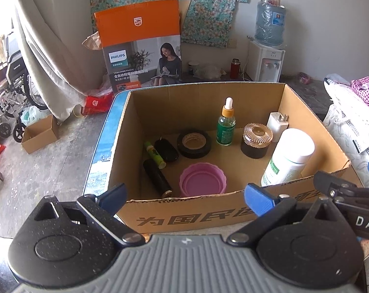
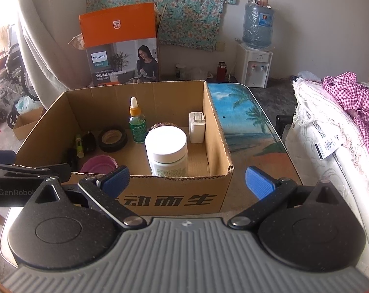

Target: Organize rigid objects

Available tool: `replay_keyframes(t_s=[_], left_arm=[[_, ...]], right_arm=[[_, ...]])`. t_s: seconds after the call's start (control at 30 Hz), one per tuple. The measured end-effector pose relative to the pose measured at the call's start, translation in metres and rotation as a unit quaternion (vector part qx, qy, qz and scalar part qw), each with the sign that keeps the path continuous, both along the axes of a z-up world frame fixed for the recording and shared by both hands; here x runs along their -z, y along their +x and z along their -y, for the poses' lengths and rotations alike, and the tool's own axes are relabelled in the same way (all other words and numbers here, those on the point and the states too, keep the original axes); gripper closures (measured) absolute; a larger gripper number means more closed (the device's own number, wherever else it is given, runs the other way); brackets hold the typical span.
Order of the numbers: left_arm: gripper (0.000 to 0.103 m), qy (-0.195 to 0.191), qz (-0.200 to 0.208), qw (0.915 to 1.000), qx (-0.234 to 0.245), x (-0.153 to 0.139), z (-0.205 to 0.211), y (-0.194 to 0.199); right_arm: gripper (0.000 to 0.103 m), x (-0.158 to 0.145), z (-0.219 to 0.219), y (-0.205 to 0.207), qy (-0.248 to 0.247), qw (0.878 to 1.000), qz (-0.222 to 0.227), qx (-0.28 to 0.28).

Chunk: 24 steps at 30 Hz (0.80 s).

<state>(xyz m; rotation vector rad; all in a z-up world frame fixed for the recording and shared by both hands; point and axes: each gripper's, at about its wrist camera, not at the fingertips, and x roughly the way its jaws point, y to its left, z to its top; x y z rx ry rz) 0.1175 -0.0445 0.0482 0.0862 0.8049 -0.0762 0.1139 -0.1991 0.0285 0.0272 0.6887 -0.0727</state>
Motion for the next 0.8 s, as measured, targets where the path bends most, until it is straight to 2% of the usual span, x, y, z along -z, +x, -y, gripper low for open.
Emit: replay_keyframes(t_s=[0.8], left_arm=[[0.002, 0.004, -0.009, 1.0000, -0.002, 0.0024, -0.0026, 0.0009]], right_arm=[[0.001, 0.0062, 0.0010, 0.0032, 0.001, 1.000, -0.008, -0.002]])
